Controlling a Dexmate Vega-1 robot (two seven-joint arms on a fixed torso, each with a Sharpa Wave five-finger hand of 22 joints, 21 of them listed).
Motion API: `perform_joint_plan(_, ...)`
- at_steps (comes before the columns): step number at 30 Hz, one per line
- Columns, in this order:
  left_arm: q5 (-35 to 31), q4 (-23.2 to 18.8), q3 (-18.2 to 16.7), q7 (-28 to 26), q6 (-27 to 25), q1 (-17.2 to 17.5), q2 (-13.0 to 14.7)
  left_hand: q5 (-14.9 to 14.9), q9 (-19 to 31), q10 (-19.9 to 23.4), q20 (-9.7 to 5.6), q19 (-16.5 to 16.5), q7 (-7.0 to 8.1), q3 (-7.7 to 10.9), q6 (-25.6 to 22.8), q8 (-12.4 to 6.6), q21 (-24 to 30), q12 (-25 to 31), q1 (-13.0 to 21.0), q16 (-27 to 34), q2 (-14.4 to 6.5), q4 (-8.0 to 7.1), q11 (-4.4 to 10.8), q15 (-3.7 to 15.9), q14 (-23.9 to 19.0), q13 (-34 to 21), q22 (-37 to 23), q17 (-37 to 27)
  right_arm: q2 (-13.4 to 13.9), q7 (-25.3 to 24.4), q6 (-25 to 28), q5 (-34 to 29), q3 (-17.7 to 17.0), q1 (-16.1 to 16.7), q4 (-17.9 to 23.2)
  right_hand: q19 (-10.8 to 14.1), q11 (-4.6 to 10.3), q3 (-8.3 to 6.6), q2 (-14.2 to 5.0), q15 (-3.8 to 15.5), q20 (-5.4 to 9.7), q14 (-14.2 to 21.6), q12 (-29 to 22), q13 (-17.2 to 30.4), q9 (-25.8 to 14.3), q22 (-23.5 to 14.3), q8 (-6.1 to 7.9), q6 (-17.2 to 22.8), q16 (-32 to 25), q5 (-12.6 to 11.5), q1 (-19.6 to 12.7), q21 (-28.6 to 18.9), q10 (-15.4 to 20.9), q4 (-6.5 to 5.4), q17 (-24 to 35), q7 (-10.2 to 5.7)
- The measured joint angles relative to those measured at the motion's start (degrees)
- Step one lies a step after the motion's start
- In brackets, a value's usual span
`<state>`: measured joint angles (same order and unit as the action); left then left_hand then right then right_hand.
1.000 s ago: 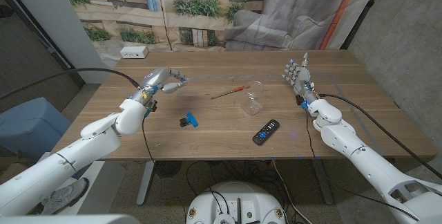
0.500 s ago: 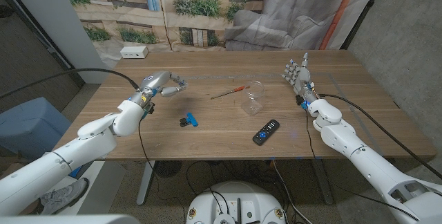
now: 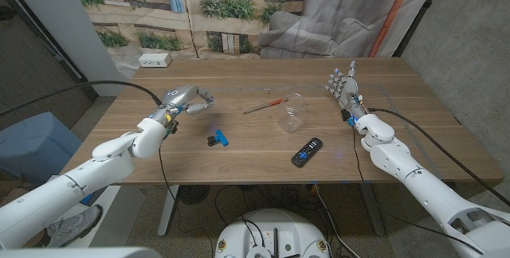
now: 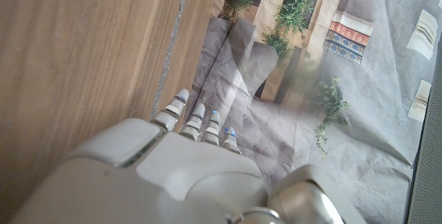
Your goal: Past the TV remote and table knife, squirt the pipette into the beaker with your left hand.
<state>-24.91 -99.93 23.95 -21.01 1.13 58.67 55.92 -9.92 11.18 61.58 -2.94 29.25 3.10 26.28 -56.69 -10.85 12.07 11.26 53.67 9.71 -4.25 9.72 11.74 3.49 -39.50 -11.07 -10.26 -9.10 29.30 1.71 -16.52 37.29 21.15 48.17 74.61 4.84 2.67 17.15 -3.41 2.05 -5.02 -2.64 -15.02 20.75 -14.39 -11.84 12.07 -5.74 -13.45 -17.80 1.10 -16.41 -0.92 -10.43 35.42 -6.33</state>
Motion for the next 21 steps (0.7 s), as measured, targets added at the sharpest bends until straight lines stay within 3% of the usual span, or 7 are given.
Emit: perform_joint_plan(21,-1.5,2.1,3.1,-1.4,-3.3,-1.9,-2.6,0.0,0.0,-0.4,0.00,0.0,0.31,0.23,0.3,0.00,0.0,0.0,0.0,0.0,0.0,0.24,0.27,0.00,0.0,0.0,0.0,0.0,0.0,0.0,0.0,0.0,0.0,0.0,0.0,0.0,0.00,0.00,0.00,0.00,0.00,0.0,0.0,0.0,0.0,0.0,0.00,0.0,0.0,0.0,0.0,0.0,0.0,0.00,0.0,0.00)
